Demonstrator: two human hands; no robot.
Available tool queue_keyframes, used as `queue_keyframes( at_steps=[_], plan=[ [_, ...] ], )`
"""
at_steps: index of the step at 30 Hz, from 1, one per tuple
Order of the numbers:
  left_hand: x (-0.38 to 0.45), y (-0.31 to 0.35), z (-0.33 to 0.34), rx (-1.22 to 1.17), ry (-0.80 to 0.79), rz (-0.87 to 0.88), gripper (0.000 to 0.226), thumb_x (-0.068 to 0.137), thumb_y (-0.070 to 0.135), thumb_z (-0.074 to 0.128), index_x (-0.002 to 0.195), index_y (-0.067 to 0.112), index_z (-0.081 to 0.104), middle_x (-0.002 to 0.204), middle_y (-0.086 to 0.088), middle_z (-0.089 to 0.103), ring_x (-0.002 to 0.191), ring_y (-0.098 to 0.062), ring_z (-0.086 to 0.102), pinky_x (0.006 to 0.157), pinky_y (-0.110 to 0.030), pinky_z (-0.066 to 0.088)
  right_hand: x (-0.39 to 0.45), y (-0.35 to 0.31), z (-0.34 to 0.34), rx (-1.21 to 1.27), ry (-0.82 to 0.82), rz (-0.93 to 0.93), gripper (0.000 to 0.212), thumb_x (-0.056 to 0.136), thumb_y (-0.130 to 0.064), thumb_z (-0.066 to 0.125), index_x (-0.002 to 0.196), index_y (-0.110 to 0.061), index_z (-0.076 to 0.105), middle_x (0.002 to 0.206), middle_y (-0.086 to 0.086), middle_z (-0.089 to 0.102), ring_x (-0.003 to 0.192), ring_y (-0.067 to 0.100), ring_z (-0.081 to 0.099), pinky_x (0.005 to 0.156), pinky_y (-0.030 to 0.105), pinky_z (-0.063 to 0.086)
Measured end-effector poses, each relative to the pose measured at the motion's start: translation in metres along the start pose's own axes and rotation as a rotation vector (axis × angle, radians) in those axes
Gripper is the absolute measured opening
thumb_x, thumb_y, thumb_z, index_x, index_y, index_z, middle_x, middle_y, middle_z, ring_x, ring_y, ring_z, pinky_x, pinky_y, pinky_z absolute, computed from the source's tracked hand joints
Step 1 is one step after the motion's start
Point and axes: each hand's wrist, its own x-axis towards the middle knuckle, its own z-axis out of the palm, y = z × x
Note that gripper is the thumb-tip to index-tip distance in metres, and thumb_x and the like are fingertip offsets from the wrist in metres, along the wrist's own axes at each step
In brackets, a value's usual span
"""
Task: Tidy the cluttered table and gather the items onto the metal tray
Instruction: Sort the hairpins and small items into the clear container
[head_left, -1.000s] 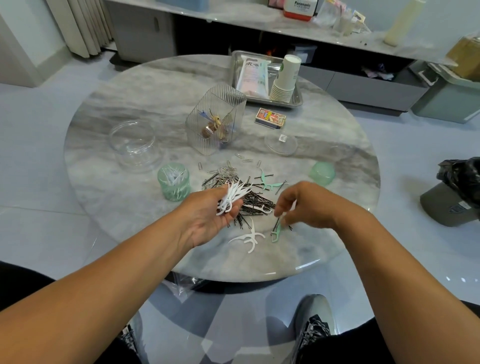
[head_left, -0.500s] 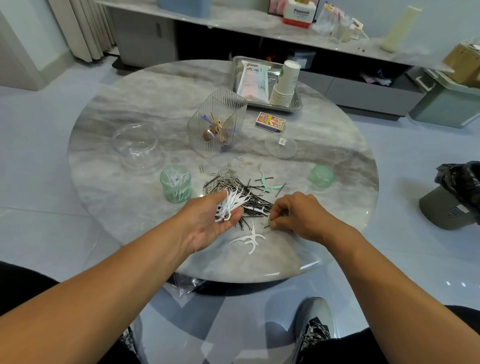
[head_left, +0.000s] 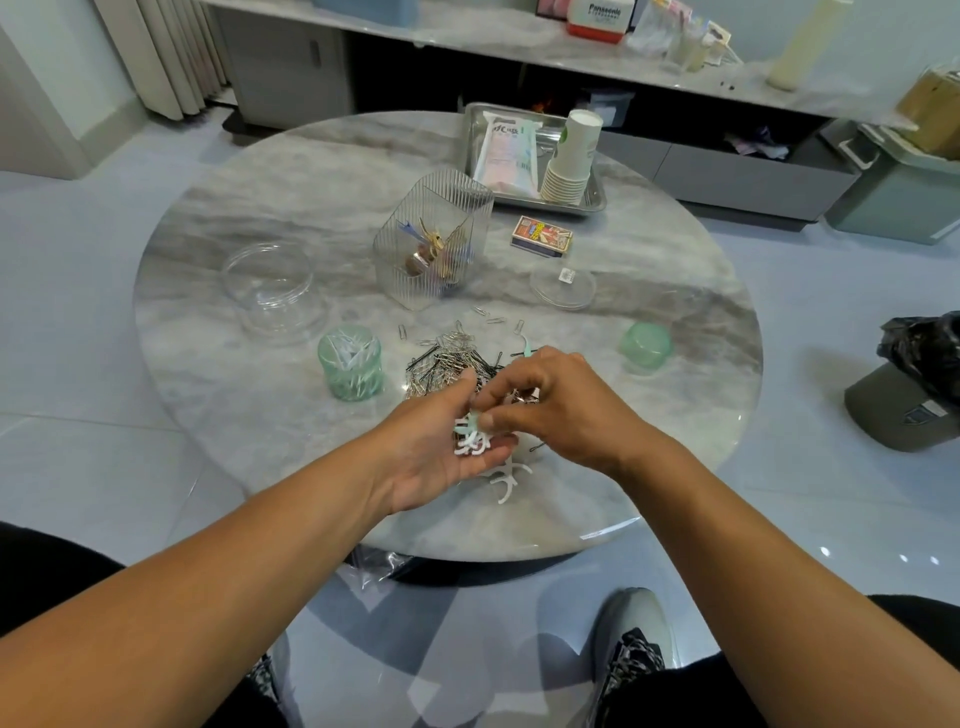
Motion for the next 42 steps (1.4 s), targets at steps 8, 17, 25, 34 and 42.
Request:
queue_keyframes(
  at_steps=[8,17,25,34,42],
  plan=[
    [0.008,0.011,-0.011,-0.198,0.189,0.086,0.022,0.106,0.018,0.051,0.113,-0.002,0.059,0.097,-0.02,0.07,0.072,-0.024,0.07,0.058,-0.029,0.062,0.009,0.032,-0.01,-0.157,0.113,0.376,0.012,0.081,-0.025,0.082,0.083,-0.033,0.073,0.088,-0.013,0.071,0.077,0.007,0.062,0.077,0.03,0.052],
    [0.012,0.011,-0.014,-0.215,0.23,0.118,0.023,0.106,0.016,0.05,0.116,-0.002,0.061,0.105,-0.021,0.071,0.079,-0.027,0.071,0.06,-0.032,0.062,0.006,0.044,0.009,-0.434,0.039,0.331,0.01,0.083,-0.03,0.078,0.08,-0.022,0.074,0.083,-0.006,0.07,0.088,0.021,0.064,0.076,0.034,0.049],
    [0.011,0.01,-0.015,-0.223,0.228,0.117,0.025,0.107,0.018,0.048,0.119,-0.001,0.061,0.109,-0.021,0.072,0.083,-0.028,0.073,0.065,-0.034,0.063,0.003,0.032,0.01,-0.627,-0.024,0.247,0.015,0.097,-0.028,0.056,0.09,-0.019,0.065,0.103,0.005,0.065,0.101,0.031,0.057,0.081,0.039,0.045],
    [0.012,0.01,-0.012,-0.25,0.208,0.117,0.033,0.105,0.03,0.053,0.123,0.003,0.062,0.119,-0.018,0.071,0.083,-0.029,0.074,0.071,-0.037,0.064,0.004,0.016,-0.011,-0.368,0.087,0.299,0.01,0.085,-0.012,0.058,0.087,-0.021,0.062,0.079,-0.002,0.066,0.081,0.025,0.062,0.067,0.037,0.054],
    [0.009,0.008,-0.005,-0.249,0.108,0.121,0.043,0.107,0.036,0.047,0.131,0.002,0.059,0.123,-0.018,0.07,0.102,-0.029,0.071,0.08,-0.036,0.062,0.008,-0.004,0.004,0.808,0.198,0.593,0.034,0.088,0.001,0.073,0.114,-0.011,0.057,0.076,0.014,0.076,0.059,0.014,0.07,0.049,0.02,0.051]
  ],
)
